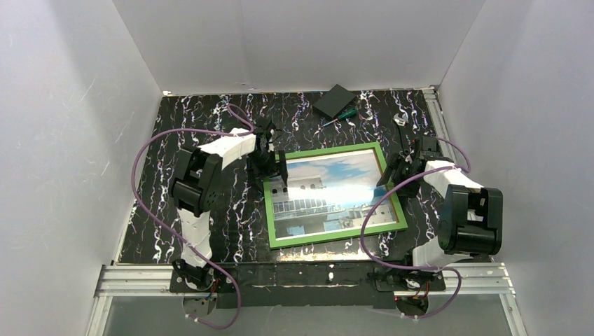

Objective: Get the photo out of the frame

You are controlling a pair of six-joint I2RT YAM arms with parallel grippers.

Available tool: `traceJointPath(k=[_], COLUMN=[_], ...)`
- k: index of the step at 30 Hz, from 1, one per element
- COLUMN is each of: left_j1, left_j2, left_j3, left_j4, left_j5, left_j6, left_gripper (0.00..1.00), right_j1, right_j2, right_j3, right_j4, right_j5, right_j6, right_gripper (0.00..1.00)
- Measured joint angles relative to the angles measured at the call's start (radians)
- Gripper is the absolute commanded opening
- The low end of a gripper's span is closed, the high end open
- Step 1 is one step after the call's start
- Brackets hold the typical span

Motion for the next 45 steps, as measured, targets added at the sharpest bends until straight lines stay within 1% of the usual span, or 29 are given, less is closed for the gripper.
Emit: traceJointPath(k=[2,3,4,6,9,11,14,15,19,21,24,26,29,32,35,41,45], left_j1=[-0.01,-0.012,-0.015,-0.02,-0.023,-0.024,-0.026,-0.026,-0.034,-0.035,-0.035,-0.033,-0.028,-0.024,-0.024,-0.024,-0.024], left_j2=[-0.008,-0.013,-0.018,-0.028,-0.03,-0.03,-0.03,-0.03,-0.03,-0.03,-0.029,-0.029,-0.03,-0.03,-0.03,-0.055,-0.085], left_j3=[-0.002,-0.003,-0.006,-0.016,-0.024,-0.027,-0.027,-0.027,-0.027,-0.027,-0.028,-0.028,-0.028,-0.028,-0.024,-0.008,0.01], left_j4=[-0.006,-0.007,-0.006,-0.007,-0.009,-0.014,-0.017,-0.017,-0.019,-0.024,-0.035,-0.044,-0.046,-0.051,-0.056,-0.064,-0.072], left_j5=[-0.011,-0.014,-0.017,-0.022,-0.041,-0.055,-0.067,-0.068,-0.075,-0.084,-0.105,-0.121,-0.14,-0.149,-0.147,-0.13,-0.126], left_j6=[0.021,0.029,0.035,0.043,0.056,0.062,0.064,0.067,0.073,0.077,0.083,0.087,0.095,0.1,0.09,0.086,0.088], left_gripper=[0.82,0.8,0.77,0.69,0.6,0.59,0.67,0.67,0.59,0.54,0.44,0.38,0.3,0.23,0.18,0.13,0.09], right_j1=[0.007,0.011,0.015,0.021,0.036,0.053,0.084,0.093,0.11,0.11,0.109,0.108,0.115,0.122,0.124,0.13,0.13], right_j2=[0.006,0.012,0.019,0.036,0.065,0.076,0.086,0.089,0.092,0.092,0.091,0.09,0.089,0.08,0.064,0.002,-0.052], right_j3=[0.011,0.018,0.025,0.044,0.075,0.087,0.1,0.103,0.106,0.106,0.106,0.112,0.117,0.119,0.13,0.161,0.179], right_j4=[-0.027,-0.038,-0.047,-0.066,-0.096,-0.108,-0.123,-0.127,-0.131,-0.131,-0.131,-0.138,-0.148,-0.155,-0.182,-0.251,-0.282], right_j5=[0.014,0.021,0.026,0.037,0.066,0.092,0.14,0.151,0.177,0.181,0.188,0.196,0.201,0.213,0.221,0.259,0.277], right_j6=[-0.009,-0.014,-0.023,-0.043,-0.06,-0.072,-0.089,-0.092,-0.101,-0.106,-0.117,-0.126,-0.173,-0.181,-0.182,-0.18,-0.179], right_gripper=[0.78,0.75,0.71,0.69,0.65,0.63,0.63,0.62,0.57,0.51,0.37,0.3,0.22,0.17,0.15,0.13,0.06])
